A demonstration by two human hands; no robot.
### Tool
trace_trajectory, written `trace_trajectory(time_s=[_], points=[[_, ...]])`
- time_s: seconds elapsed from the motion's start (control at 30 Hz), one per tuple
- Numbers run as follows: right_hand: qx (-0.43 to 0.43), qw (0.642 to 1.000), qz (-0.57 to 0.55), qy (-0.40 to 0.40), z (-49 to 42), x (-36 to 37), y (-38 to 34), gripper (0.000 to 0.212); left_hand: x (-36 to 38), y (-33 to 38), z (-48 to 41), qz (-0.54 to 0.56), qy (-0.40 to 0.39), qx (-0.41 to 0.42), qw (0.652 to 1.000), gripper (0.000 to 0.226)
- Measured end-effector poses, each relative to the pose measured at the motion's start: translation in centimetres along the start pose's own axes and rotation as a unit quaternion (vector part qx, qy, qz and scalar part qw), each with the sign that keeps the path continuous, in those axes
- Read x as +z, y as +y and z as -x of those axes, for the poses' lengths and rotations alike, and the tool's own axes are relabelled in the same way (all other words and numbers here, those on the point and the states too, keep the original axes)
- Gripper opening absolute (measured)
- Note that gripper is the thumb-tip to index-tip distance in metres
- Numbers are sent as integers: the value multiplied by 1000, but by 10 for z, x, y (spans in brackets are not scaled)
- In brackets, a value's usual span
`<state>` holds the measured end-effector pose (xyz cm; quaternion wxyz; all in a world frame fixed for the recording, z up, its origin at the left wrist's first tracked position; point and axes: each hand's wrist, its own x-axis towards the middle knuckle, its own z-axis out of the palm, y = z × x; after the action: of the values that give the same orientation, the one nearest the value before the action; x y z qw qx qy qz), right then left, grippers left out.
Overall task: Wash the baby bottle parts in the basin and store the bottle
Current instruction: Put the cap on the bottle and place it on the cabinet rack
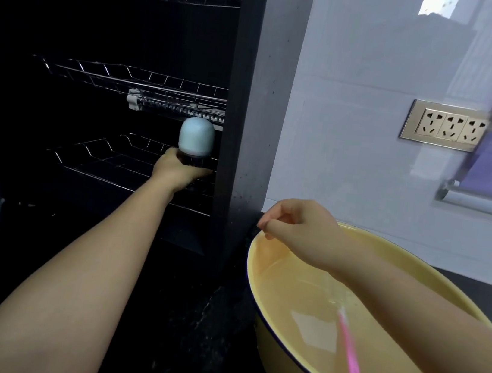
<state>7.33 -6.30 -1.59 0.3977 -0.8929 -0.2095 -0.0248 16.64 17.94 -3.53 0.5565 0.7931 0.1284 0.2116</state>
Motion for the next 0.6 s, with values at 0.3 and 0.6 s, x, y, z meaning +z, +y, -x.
trace_trajectory(time_s=[0.3,0.6], points=[[9,1000,-9,0,1,-1,1,13,2,6,11,25,39,16,999,78],[-8,1000,6,-5,11,-9,-7,12,-12,23,81,-51,154,44,986,54]])
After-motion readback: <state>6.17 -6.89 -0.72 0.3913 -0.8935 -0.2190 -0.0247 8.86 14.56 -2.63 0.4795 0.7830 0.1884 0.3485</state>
